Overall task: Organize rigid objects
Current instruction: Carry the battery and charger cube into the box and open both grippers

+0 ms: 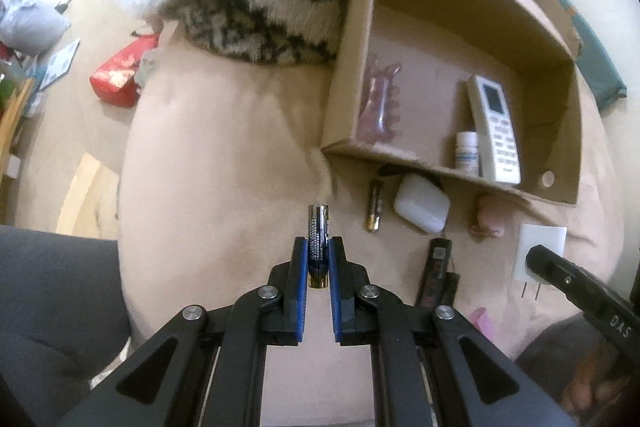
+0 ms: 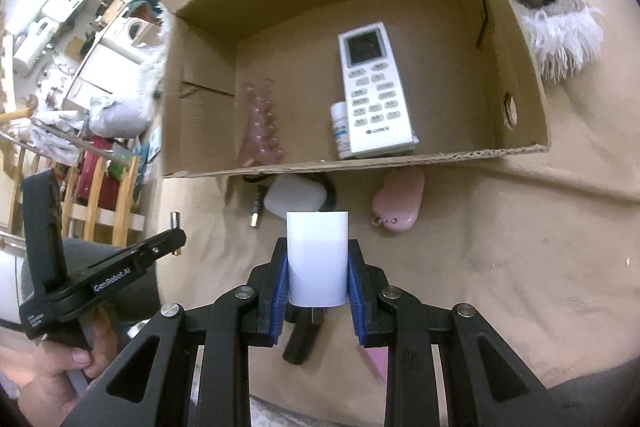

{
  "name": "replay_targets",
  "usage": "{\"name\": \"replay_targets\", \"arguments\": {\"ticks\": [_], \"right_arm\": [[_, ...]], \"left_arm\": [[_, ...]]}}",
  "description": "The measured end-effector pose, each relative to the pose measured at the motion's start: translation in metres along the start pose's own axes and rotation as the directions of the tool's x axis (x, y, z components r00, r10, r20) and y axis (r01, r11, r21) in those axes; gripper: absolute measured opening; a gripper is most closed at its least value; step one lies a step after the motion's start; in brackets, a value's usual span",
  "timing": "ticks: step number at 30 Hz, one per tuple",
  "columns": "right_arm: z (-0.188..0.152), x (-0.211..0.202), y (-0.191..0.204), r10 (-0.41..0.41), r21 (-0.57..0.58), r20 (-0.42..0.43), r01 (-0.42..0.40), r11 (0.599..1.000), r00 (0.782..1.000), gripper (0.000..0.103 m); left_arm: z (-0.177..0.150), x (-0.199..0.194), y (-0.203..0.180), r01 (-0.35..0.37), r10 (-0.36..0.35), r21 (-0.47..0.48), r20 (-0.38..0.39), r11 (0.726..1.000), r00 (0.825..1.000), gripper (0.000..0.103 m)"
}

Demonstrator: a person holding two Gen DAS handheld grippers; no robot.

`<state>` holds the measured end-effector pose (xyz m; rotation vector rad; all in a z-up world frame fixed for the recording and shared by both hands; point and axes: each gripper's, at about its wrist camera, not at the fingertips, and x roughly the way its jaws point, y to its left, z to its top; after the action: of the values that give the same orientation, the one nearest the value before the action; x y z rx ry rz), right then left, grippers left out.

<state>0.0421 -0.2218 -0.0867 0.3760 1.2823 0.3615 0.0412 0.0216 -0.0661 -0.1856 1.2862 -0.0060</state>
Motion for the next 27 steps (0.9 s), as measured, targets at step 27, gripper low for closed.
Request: {"name": "replay_targets", "arguments": {"ticks": [27], "right_arm": [[0.080, -0.038, -0.015, -0.191, -0.024, 0.295, 0.207, 0.978, 0.936, 0.028]], "left_arm": [[0.100, -0.004, -0.079, -0.052, 0.023, 0.206, 0.138, 0.977, 0.990, 0.009]]}}
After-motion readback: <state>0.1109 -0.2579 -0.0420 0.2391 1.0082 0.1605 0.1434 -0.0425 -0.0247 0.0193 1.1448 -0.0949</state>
